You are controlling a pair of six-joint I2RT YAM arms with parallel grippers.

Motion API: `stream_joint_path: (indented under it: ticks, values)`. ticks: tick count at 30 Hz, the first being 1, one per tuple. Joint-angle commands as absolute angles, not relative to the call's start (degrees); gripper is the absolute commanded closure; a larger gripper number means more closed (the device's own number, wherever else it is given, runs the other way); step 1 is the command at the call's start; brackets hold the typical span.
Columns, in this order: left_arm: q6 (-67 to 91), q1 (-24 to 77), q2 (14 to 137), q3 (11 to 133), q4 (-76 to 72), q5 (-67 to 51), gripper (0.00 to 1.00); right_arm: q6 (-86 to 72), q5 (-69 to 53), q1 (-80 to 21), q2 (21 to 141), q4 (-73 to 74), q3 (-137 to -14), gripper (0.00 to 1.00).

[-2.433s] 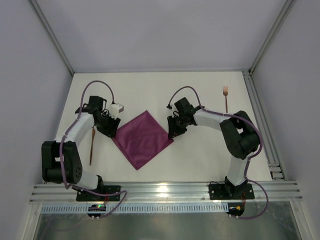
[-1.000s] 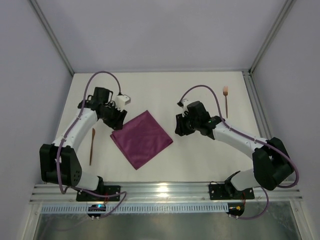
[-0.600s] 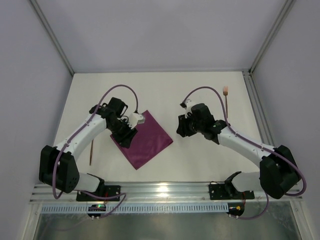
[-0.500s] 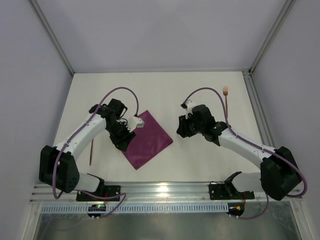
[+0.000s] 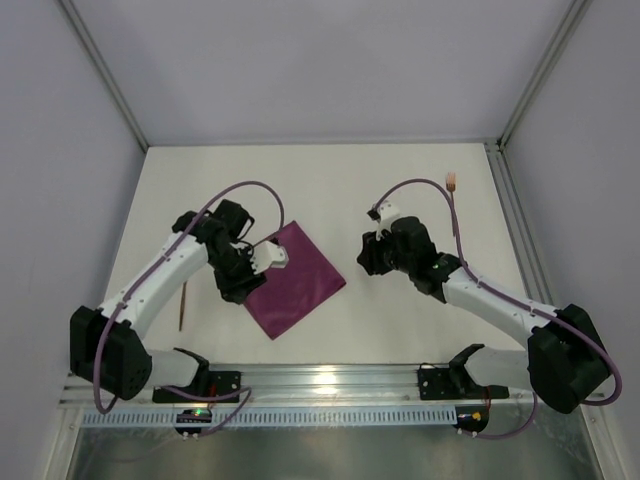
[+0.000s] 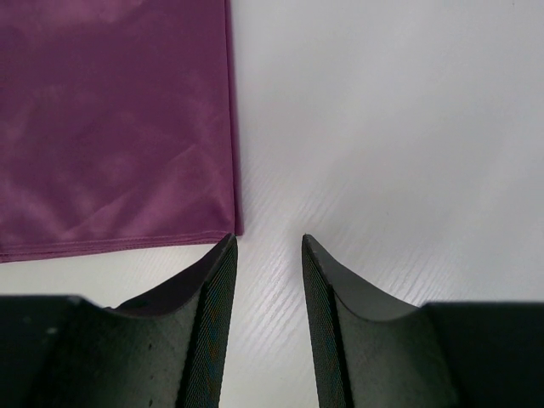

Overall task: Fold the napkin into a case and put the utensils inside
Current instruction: Pick up the top corner of the square folded napkin from the center of the board.

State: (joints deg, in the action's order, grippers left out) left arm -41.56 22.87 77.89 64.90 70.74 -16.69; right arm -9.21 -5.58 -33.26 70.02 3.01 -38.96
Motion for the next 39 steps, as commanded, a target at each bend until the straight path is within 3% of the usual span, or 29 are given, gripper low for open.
stream_joint_path:
  ticks: [1,20,30,39]
  values:
    - [-48.50,26.18,71.99,60.92,68.56,-15.82,0.53,-7.56,-4.57,-33.49,70.22,-1.58,-39.03,0.59]
    - [-59.68,33.13,69.35,50.72,57.31,-16.96,0.56,-9.93,-7.03,-33.49,67.94,-2.20,-36.83,0.59]
    - [-53.97,43.85,70.05,43.69,49.84,-20.48,0.59,-10.46,-7.56,-33.57,67.06,-3.08,-35.51,0.59]
    - [-53.53,45.96,73.82,39.99,44.04,-21.09,0.62,-10.02,-6.68,-33.49,67.15,-2.90,-35.16,0.59]
